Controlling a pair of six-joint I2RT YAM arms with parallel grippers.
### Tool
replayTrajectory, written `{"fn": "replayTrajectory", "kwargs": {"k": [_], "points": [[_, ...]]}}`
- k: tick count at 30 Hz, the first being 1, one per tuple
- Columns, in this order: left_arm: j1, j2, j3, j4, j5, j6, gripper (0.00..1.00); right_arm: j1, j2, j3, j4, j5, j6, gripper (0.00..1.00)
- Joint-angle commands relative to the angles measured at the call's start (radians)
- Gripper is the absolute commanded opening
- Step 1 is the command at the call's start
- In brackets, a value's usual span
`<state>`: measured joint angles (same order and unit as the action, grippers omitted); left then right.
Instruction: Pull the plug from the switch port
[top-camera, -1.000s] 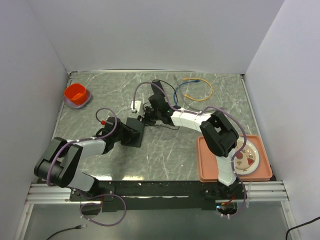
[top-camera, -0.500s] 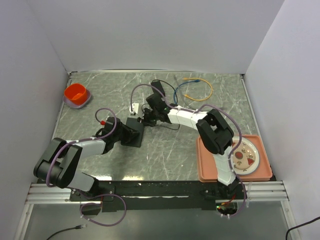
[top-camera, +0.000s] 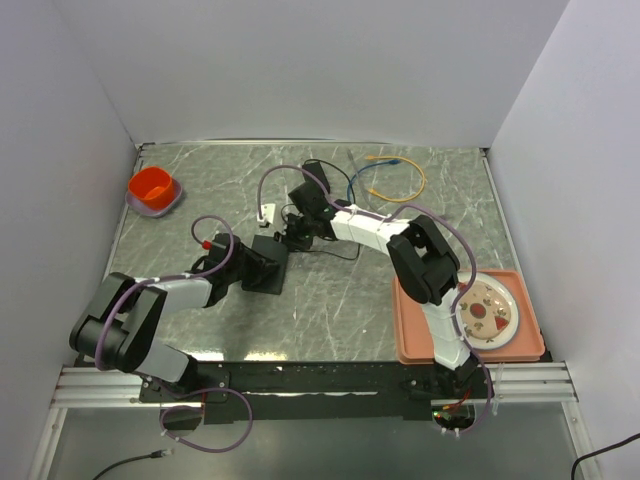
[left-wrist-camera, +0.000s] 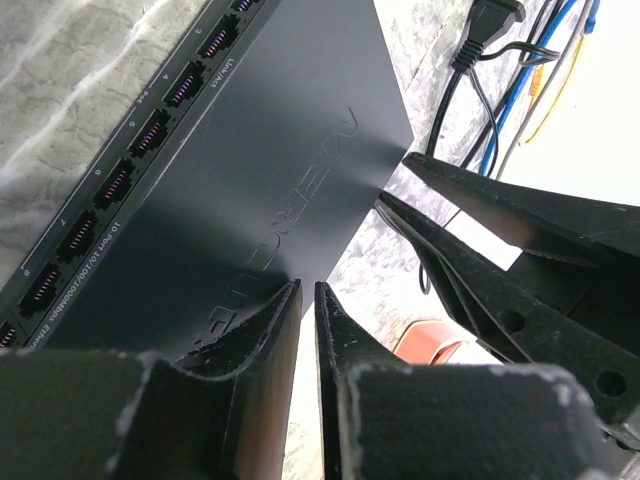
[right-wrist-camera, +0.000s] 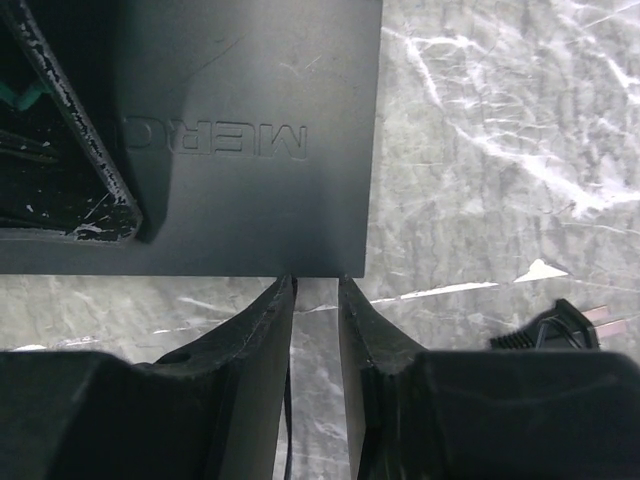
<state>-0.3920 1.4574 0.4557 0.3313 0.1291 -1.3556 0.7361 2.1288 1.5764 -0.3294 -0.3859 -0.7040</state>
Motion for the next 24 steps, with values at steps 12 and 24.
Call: {"fn": "replayTrajectory", "kwargs": {"k": [12,24], "points": [[0.001,0.052,-0.035,-0.133,-0.025,0.015,0.2,0.016,-0.032,-0.036,-0.01,-0.033,0.008,0.33],[0.001,0.055,-0.038,-0.121,-0.019,0.013,0.2,0.026,0.011,0.039,-0.034,-0.027,0.034,0.31]]}}
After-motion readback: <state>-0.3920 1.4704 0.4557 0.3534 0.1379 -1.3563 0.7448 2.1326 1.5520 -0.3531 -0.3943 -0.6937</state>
